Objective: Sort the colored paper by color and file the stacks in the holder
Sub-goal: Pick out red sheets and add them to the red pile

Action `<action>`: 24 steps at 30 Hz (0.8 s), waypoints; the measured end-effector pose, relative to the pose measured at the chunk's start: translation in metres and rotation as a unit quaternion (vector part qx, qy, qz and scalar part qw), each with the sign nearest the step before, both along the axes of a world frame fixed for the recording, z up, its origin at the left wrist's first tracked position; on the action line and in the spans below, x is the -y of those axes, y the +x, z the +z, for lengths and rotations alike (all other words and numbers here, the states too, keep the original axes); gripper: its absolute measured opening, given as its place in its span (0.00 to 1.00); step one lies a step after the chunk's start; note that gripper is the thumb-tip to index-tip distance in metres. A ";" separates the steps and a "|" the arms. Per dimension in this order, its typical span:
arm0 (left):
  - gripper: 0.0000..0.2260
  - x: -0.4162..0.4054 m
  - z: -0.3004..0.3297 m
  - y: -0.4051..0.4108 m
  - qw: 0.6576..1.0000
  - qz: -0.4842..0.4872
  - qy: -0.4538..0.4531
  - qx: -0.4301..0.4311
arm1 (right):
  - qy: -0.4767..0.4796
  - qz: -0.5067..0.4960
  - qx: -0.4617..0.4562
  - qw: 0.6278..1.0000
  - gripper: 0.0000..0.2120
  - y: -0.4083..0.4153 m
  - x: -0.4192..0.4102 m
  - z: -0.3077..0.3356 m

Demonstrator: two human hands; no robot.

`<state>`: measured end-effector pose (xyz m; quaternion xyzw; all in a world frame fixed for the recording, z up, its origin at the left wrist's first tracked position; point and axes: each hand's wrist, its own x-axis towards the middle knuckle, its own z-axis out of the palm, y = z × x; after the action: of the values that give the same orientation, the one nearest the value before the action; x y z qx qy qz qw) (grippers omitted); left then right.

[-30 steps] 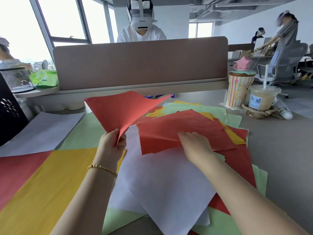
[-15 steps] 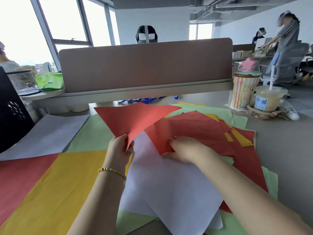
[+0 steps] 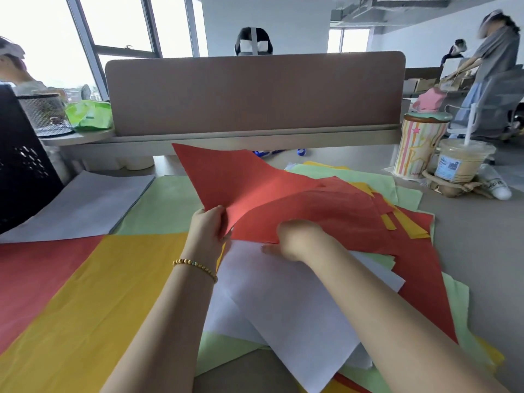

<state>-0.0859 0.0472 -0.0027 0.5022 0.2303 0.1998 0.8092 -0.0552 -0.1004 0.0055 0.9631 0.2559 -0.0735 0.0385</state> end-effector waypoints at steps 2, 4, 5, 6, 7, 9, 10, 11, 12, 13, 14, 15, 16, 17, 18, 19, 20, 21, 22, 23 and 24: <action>0.13 -0.002 -0.003 0.002 1.000 0.009 0.008 -0.009 | -0.016 0.022 0.036 0.999 0.20 0.000 -0.006 0.002; 0.12 -0.006 -0.006 0.002 1.000 0.015 0.015 -0.020 | -0.031 0.032 0.094 0.995 0.15 -0.001 -0.012 0.001; 0.12 -0.007 -0.006 0.002 1.000 0.016 0.014 -0.022 | -0.036 0.031 0.125 0.991 0.14 -0.001 -0.014 -0.001; 0.12 -0.009 -0.006 0.002 1.000 0.017 0.011 -0.022 | -0.034 0.029 0.150 0.988 0.14 -0.001 -0.014 -0.005; 0.11 -0.010 -0.005 0.002 1.000 0.017 0.006 -0.019 | -0.018 0.020 0.168 0.985 0.15 -0.001 -0.013 -0.009; 0.09 -0.014 -0.004 0.003 1.000 0.022 -0.002 -0.012 | 0.056 -0.033 0.181 0.981 0.15 0.003 -0.004 -0.013; 0.09 -0.016 -0.005 0.004 1.000 0.028 -0.003 -0.008 | 0.117 -0.079 0.173 0.975 0.15 0.008 0.004 -0.012; 0.08 -0.017 -0.005 0.005 0.999 0.031 -0.004 -0.005 | 0.193 -0.131 0.153 0.960 0.14 0.014 0.014 -0.009; 0.07 -0.017 -0.005 0.005 1.000 0.029 -0.003 -0.002 | 0.274 -0.177 0.125 0.937 0.13 0.022 0.025 -0.006; 0.07 -0.016 -0.005 0.005 1.000 0.024 -0.003 -0.001 | 0.346 -0.210 0.097 0.909 0.13 0.029 0.037 -0.003; 0.07 -0.014 -0.005 0.004 1.000 0.017 0.001 -0.001 | 0.398 -0.230 0.078 0.885 0.14 0.034 0.048 -0.001; 0.07 -0.012 -0.004 0.004 1.000 0.011 0.008 -0.002 | 0.431 -0.247 0.074 0.865 0.14 0.037 0.058 -0.001; 0.08 -0.010 -0.004 0.003 1.000 0.006 0.017 -0.003 | 0.455 -0.259 0.081 0.848 0.14 0.039 0.066 -0.001; 0.10 -0.007 -0.003 0.002 1.000 -0.003 0.028 -0.007 | 0.479 -0.266 0.090 0.832 0.14 0.041 0.073 -0.003; 0.11 -0.007 -0.003 0.000 0.999 -0.015 0.044 -0.017 | 0.502 -0.268 0.098 0.817 0.14 0.042 0.077 -0.006; 0.11 -0.006 -0.003 -0.003 0.996 -0.034 0.070 -0.033 | 0.520 -0.268 0.105 0.804 0.14 0.042 0.079 -0.008; 0.11 -0.006 -0.003 -0.006 0.991 -0.059 0.105 -0.056 | 0.534 -0.261 0.115 0.796 0.14 0.042 0.081 -0.009; 0.11 -0.007 -0.002 -0.009 0.982 -0.087 0.144 -0.081 | 0.543 -0.245 0.127 0.793 0.14 0.041 0.083 -0.010; 0.10 -0.007 -0.001 -0.011 0.971 -0.116 0.180 -0.105 | 0.551 -0.216 0.136 0.795 0.13 0.039 0.083 -0.008; 0.09 -0.008 0.000 -0.012 0.959 -0.140 0.210 -0.125 | 0.557 -0.172 0.136 0.801 0.12 0.037 0.083 -0.005; 0.09 -0.009 0.001 -0.013 0.950 -0.160 0.228 -0.142 | 0.563 -0.119 0.122 0.809 0.11 0.033 0.082 -0.002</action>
<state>-0.0989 0.0564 -0.0021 0.7269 0.2075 0.0420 0.6533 -0.0222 -0.1820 0.0034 0.8401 0.1288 0.1973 -0.4886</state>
